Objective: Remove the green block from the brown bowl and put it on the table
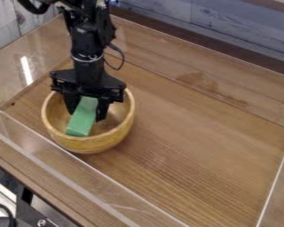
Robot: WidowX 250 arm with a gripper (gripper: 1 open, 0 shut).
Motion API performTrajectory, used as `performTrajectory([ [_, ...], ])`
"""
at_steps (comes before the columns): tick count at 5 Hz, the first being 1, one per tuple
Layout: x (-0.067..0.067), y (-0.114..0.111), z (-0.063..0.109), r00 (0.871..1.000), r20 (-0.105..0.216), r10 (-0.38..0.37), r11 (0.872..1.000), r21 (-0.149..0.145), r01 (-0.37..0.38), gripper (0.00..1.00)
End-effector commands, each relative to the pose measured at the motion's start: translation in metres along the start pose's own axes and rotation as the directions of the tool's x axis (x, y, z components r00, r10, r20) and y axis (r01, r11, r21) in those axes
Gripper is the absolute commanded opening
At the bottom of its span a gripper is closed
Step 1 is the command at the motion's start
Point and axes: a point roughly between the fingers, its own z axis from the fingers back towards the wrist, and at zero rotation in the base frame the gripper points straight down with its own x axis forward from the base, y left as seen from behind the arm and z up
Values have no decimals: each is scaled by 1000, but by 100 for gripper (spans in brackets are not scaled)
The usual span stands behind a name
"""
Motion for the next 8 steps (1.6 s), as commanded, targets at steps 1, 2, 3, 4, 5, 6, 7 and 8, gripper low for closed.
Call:
performTrajectory([
  [1,-1,0,7,999,49,-8,1000,-10,8,0],
  [2,-7,-1,1,999,50,-21,1000,-11,21,0],
  [3,-6,-10,7,999,48,-4,1000,-18,5,0],
  [4,0,-13,7,998,41,51,998,-24,-50,0],
  [5,6,-17,7,994,35,104,994,-29,-103,0],
  [6,5,-13,4,997,40,68,997,-34,-67,0],
  [7,4,-10,1,998,45,32,999,-39,-30,0],
  [8,3,-6,-1,999,52,-4,999,-46,6,0],
])
